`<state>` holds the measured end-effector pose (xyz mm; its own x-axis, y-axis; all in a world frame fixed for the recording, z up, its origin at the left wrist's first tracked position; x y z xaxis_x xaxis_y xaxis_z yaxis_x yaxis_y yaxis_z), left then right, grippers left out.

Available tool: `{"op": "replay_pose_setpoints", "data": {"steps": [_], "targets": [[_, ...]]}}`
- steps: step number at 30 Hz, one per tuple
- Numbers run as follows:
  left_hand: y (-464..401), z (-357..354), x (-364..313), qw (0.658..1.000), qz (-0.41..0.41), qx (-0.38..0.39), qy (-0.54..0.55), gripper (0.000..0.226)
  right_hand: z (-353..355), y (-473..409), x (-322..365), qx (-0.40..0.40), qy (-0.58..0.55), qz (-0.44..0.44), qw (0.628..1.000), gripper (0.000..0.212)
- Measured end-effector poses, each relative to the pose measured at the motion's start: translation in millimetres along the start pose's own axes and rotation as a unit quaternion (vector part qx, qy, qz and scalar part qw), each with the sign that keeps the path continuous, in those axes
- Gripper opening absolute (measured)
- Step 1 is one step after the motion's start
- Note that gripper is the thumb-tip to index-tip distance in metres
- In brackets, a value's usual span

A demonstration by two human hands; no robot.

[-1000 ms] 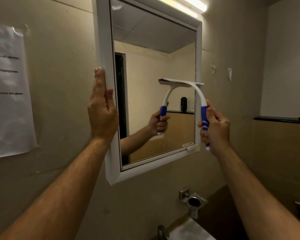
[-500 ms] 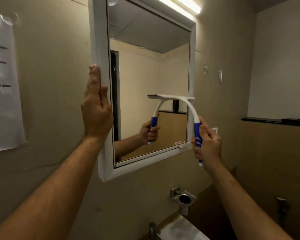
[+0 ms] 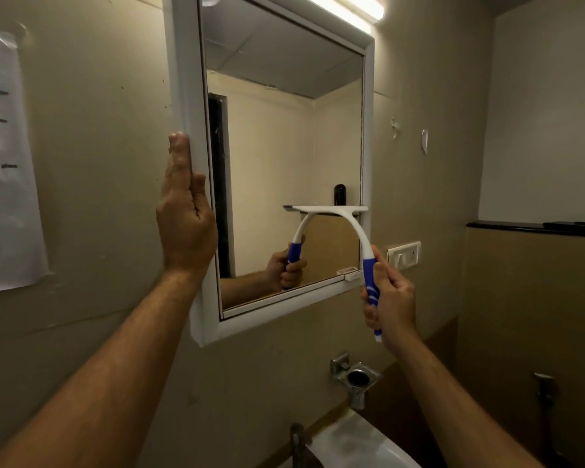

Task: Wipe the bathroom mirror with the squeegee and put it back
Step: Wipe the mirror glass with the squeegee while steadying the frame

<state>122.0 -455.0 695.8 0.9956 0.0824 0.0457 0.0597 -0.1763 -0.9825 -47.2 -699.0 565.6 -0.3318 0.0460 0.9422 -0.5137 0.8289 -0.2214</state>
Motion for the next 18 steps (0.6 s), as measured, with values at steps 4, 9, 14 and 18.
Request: {"op": "replay_pose_setpoints", "data": {"steps": [4, 9, 14, 18], "targets": [[9, -9, 2, 1.000, 0.000, 0.017, 0.004, 0.049, 0, -1, 19, -0.021, 0.003, 0.026, 0.999, 0.032], [8, -8, 4, 1.000, 0.000, 0.023, -0.004, 0.049, -17, -5, 41, -0.020, -0.010, 0.032, 0.999, 0.025], [10, -7, 4, 1.000, 0.004, 0.024, 0.005, 0.049, -9, 5, 3, -0.021, 0.002, 0.007, 1.000, 0.030], [13, -7, 5, 1.000, 0.011, 0.025, 0.006, 0.050, 5, 13, -22, -0.032, 0.025, -0.012, 0.999, 0.039]]}}
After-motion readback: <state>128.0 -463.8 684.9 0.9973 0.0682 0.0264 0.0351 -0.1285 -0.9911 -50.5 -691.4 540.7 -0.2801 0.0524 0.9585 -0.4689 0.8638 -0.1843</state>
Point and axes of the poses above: each hand's wrist, its own y-axis away from the middle knuckle, its own z-axis out of the back of the hand, x = y × z, the point moved 3 cm from there along -y, towards the middle knuckle, and after that the axes turned 15 degrees about -z, right-handed, at the moved point
